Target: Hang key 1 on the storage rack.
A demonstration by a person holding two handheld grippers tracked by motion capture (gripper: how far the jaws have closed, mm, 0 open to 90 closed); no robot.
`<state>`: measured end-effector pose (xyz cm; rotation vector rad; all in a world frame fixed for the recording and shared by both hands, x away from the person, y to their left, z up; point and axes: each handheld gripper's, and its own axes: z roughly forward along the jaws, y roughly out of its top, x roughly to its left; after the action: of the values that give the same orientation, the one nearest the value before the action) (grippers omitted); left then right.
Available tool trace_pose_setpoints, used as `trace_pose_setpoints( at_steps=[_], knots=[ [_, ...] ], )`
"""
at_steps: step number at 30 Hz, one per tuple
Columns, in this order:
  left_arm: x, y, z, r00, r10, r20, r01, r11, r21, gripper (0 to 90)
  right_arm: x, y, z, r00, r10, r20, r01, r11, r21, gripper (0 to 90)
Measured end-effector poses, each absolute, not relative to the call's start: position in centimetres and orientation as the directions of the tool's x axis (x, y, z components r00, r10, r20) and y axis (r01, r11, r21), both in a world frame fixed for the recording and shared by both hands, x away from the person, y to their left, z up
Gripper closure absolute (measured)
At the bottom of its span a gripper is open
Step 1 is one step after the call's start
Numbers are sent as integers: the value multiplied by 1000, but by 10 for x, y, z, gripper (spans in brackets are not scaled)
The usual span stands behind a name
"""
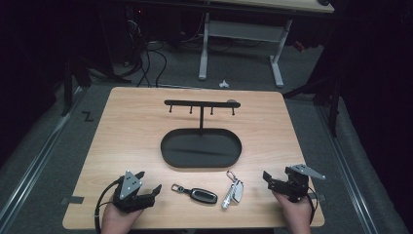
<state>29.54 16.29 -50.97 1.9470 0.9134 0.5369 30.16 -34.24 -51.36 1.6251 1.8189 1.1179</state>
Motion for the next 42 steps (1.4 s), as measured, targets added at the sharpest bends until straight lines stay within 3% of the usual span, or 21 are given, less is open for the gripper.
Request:
trace_pose_setpoints(
  at_steps=[12, 17, 36, 42],
  knots=[
    [308, 150, -511, 668, 744, -14, 383, -329, 863, 242, 277, -335, -505, -211, 967, 139, 558, 3, 830, 72],
    [309, 148, -512, 672, 740, -17, 389, -334, 859, 243, 273, -328, -505, -250, 961, 121, 550, 38, 835, 141],
    [296, 162, -512, 671, 741, -20, 391, -331, 859, 244, 279, -276, -498, -381, 920, 89, 505, 127, 854, 146],
    [294, 166, -512, 659, 752, -11, 392, -331, 858, 243, 276, -261, -494, -438, 895, 87, 482, 152, 863, 187]
  ],
)
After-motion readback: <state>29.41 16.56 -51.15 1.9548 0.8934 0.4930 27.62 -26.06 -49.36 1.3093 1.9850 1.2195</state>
